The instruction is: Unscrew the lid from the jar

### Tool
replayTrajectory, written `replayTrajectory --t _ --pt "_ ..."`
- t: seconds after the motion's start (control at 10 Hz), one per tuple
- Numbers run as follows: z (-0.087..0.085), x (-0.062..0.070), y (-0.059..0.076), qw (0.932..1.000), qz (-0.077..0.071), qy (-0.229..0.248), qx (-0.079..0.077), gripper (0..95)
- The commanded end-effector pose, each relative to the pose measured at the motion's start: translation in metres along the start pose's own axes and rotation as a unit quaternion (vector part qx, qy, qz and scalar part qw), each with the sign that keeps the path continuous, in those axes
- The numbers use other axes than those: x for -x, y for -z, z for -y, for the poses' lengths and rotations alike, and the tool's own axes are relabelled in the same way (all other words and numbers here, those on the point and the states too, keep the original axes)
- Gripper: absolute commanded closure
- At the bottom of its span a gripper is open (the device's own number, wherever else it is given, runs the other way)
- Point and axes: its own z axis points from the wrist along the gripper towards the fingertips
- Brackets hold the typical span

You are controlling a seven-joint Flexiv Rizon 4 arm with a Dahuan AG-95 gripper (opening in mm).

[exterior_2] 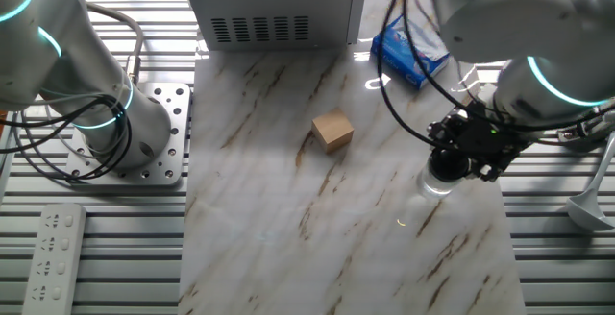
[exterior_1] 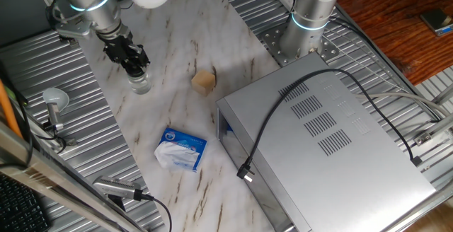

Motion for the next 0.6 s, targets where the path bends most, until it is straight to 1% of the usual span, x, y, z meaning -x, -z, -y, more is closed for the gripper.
replayTrajectory --t 0.1,0.2,0.6 --pt "-0.0022 -0.0017 0.0004 0.9999 -0.005 0.0 0.01 95.0" --pt "-0.0016 -0.0011 0.0007 0.9997 -0.011 -0.003 0.02 95.0" --pt "-0.0013 -0.0008 0.0001 0.9994 -0.016 -0.01 0.031 95.0"
